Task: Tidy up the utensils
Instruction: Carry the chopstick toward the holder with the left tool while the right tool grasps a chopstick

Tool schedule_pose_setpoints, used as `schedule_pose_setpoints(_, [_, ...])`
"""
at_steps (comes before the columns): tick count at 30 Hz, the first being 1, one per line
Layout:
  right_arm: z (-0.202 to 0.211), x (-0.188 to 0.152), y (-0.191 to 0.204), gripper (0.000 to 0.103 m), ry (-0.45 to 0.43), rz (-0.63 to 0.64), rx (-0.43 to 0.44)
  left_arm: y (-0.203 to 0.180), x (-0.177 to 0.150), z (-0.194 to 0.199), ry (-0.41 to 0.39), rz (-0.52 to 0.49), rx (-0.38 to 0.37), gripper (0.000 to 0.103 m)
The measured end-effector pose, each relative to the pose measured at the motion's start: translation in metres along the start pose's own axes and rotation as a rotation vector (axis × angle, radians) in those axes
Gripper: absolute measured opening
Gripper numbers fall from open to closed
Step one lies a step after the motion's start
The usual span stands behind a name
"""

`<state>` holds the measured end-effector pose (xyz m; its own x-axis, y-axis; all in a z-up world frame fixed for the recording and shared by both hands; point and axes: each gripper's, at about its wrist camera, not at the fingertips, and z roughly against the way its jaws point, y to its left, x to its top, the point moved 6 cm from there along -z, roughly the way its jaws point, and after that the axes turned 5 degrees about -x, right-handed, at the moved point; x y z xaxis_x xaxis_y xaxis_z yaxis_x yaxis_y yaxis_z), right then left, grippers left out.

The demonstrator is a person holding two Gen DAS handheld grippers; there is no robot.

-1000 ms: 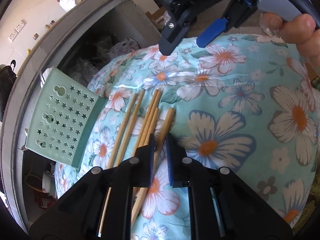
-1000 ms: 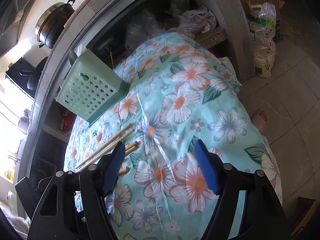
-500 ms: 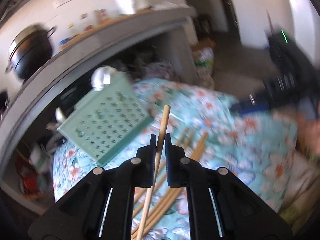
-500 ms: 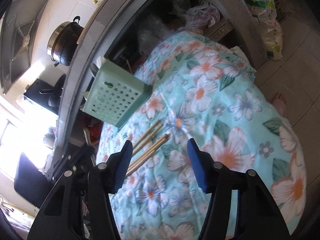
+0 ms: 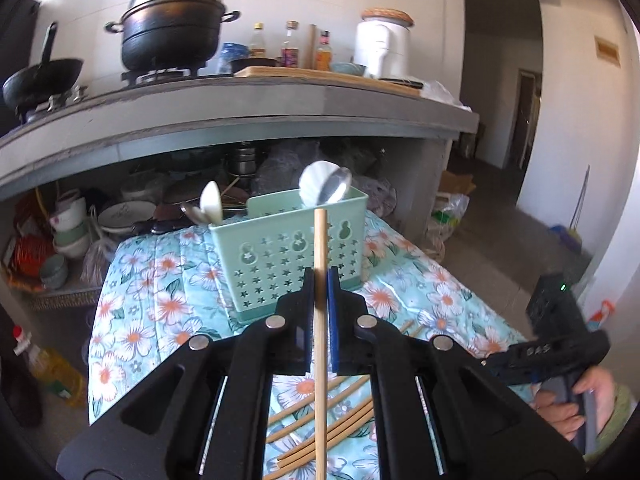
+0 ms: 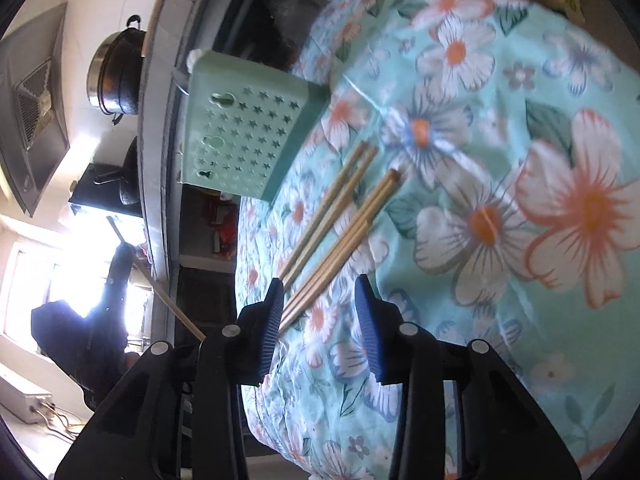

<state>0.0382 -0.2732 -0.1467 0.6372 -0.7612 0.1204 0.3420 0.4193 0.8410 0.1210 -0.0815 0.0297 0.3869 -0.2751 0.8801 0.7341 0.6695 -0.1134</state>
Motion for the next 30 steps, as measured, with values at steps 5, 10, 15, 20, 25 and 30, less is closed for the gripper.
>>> schedule_pose_setpoints(5, [-0.016,0.004,-0.003,0.032,0.015,-0.037,0.003,0.014,0.004,0.007,-0.027,0.066,-0.033,0.005])
schedule_pose_setpoints(10, [-0.032,0.011,-0.001,0.027,0.02,-0.063,-0.002,0.022,0.004,0.01,-0.045,0.111,-0.06,0.005])
schedule_pose_setpoints(15, [-0.042,0.017,-0.003,0.012,0.01,-0.081,-0.025,0.027,0.003,0.011,-0.046,0.127,-0.062,0.005])
schedule_pose_setpoints(20, [-0.04,0.017,-0.008,0.01,0.015,-0.112,-0.016,0.029,0.0,0.011,-0.04,0.135,-0.058,0.005])
schedule_pose_setpoints(25, [-0.034,0.015,-0.012,0.016,0.023,-0.142,-0.014,0.029,-0.001,0.013,-0.04,0.136,-0.057,0.005])
schedule_pose_setpoints(30, [-0.041,0.021,-0.011,0.02,0.014,-0.155,-0.021,0.027,-0.001,0.012,-0.034,0.145,-0.065,0.005])
